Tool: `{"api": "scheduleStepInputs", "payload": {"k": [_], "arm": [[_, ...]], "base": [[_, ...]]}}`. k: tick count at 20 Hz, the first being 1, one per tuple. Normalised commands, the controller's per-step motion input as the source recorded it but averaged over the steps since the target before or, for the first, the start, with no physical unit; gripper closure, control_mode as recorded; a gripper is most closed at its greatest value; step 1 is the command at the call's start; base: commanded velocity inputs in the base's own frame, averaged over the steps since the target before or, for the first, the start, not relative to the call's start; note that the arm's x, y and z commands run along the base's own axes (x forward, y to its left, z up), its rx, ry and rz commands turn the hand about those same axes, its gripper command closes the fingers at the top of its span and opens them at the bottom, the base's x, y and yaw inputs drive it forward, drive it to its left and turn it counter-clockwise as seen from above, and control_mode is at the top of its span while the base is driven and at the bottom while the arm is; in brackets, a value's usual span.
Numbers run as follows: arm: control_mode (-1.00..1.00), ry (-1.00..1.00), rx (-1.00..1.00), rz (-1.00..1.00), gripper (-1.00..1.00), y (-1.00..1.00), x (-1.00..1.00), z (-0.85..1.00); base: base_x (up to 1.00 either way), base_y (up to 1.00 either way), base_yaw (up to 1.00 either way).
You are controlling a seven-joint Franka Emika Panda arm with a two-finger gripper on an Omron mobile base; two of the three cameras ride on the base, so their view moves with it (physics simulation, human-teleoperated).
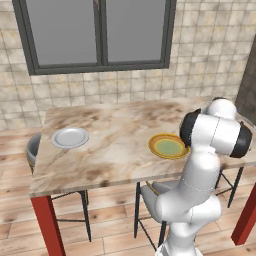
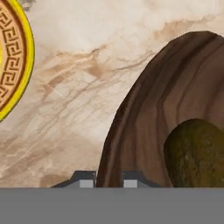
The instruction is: Pick the chicken drumstick and avocado from their plates and place them in the bowl. Then put the bowl in the fridge.
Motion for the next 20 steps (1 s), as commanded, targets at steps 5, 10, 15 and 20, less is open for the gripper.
{"api": "scheduleStepInputs", "payload": {"k": [5,10,15,20], "arm": [[-1.00,-0.48,-0.12,0.16,1.00,0.23,-0.35,0.16],[-1.00,-0.36,-0.29,0.19,1.00,0.30,-0.28,0.24],[-1.00,-0.15,-0.45,0.18,1.00,0.34,-0.28,0.27],[-1.00,0.02,-0.49,0.17,1.00,0.23,-0.22,0.39]], "base": [[0.00,0.00,0.00],[0.00,0.00,0.00],[0.00,0.00,0.00],[0.00,0.00,0.00]]}}
